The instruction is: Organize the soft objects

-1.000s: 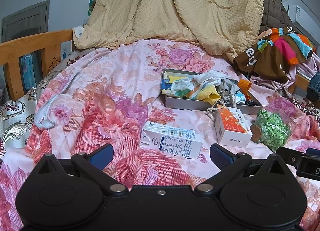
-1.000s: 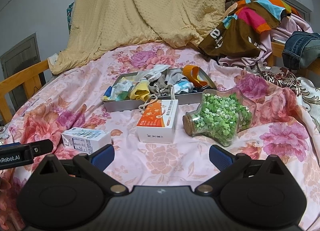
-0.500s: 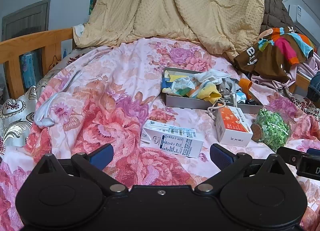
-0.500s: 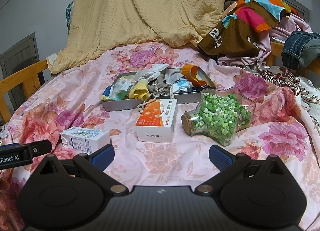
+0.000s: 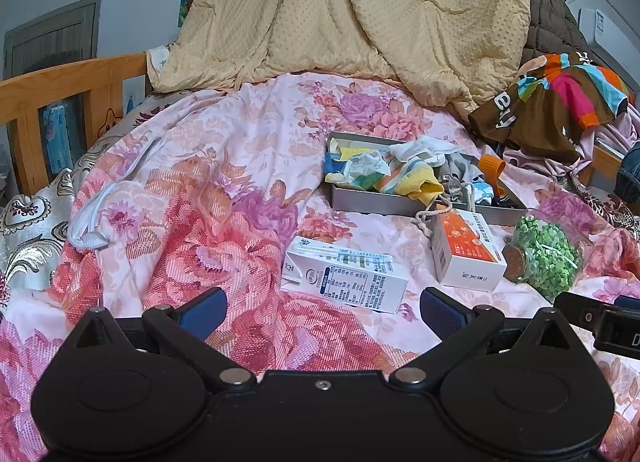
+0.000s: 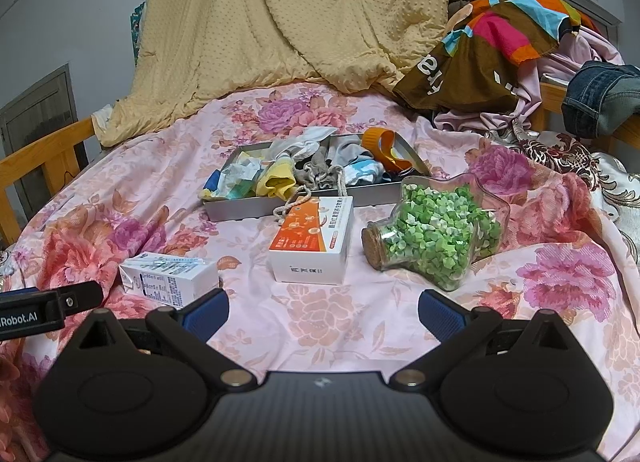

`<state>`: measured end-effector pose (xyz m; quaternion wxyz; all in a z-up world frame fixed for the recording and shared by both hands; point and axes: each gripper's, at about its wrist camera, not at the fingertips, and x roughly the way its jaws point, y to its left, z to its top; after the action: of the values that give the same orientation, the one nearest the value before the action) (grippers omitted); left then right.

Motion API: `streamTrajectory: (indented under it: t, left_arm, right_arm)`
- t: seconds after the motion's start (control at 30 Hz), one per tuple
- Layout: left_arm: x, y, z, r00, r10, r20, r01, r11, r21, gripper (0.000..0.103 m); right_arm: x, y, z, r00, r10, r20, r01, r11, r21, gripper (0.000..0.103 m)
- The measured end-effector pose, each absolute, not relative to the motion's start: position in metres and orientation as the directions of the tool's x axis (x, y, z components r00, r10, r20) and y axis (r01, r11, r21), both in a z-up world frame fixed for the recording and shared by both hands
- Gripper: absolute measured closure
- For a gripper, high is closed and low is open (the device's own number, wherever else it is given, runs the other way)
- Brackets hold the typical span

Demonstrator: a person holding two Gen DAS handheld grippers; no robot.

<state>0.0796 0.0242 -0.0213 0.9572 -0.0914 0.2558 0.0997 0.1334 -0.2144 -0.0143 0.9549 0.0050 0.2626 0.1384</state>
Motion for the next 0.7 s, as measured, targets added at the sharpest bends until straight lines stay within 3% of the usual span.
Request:
streamTrajectory:
  t: [0.7]
  left_arm:
    - [0.0826,0.0255,-0.0277,0.818,0.154,-0.554,-0.272,0.953,-0.137,0.001]
  right_arm:
    - [0.1338,-0.2195,-0.0205,0.818,0.271,-0.507,-0.264,0.961,0.086,0.0]
